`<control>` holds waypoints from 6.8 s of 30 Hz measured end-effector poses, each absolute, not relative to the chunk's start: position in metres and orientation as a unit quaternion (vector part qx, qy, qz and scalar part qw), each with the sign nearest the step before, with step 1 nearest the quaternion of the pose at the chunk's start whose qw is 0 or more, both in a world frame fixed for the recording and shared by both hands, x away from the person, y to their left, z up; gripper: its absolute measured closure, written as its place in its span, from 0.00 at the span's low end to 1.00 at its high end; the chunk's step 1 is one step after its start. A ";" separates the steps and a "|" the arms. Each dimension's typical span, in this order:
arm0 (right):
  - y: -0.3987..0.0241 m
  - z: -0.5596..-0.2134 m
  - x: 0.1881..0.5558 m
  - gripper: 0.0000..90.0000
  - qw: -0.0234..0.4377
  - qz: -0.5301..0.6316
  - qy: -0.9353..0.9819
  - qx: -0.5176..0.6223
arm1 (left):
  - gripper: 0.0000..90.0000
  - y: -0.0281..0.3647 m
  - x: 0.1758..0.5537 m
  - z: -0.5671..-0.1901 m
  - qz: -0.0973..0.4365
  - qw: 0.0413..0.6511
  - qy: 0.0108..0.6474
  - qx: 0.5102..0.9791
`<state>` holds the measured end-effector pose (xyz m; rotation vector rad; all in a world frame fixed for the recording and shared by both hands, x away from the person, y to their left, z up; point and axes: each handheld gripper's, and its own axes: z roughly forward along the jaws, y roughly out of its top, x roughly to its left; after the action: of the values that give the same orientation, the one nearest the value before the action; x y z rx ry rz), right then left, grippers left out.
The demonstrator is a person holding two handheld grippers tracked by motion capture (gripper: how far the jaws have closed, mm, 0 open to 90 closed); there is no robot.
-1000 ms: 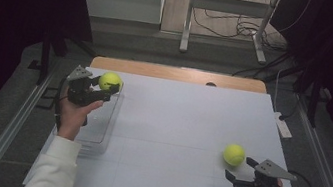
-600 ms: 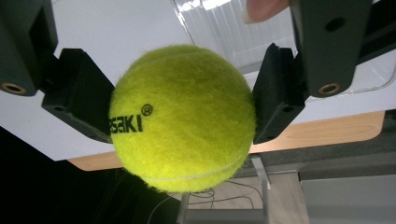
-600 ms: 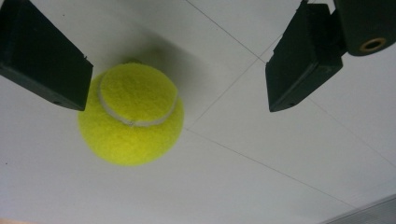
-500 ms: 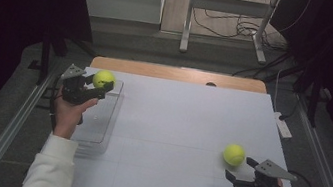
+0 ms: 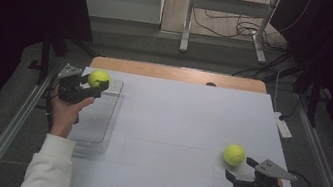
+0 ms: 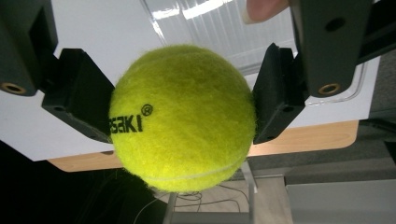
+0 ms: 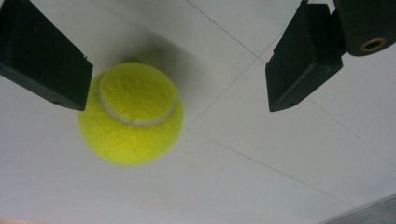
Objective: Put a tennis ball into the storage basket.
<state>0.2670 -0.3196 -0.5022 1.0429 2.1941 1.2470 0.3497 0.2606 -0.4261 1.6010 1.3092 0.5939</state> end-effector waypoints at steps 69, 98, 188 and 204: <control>-0.320 -0.502 0.267 0.09 0.203 0.449 0.786 0.374 | 0.30 0.269 0.393 -0.472 0.189 0.314 0.592 0.718; -0.320 -0.502 0.267 0.09 0.202 0.448 0.786 0.376 | 0.30 0.264 0.405 -0.486 0.178 0.271 0.598 0.733; -0.322 -0.505 0.268 0.09 0.203 0.442 0.785 0.384 | 0.19 0.217 0.330 -0.444 0.120 0.461 0.468 0.744; -0.320 -0.503 0.266 0.09 0.204 0.443 0.788 0.376 | 0.19 0.199 0.321 -0.439 0.111 0.481 0.436 0.752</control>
<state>0.2656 -0.3200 -0.5033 1.0501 2.1975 1.2347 0.3214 0.1991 -0.4386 1.8350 1.0645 0.2705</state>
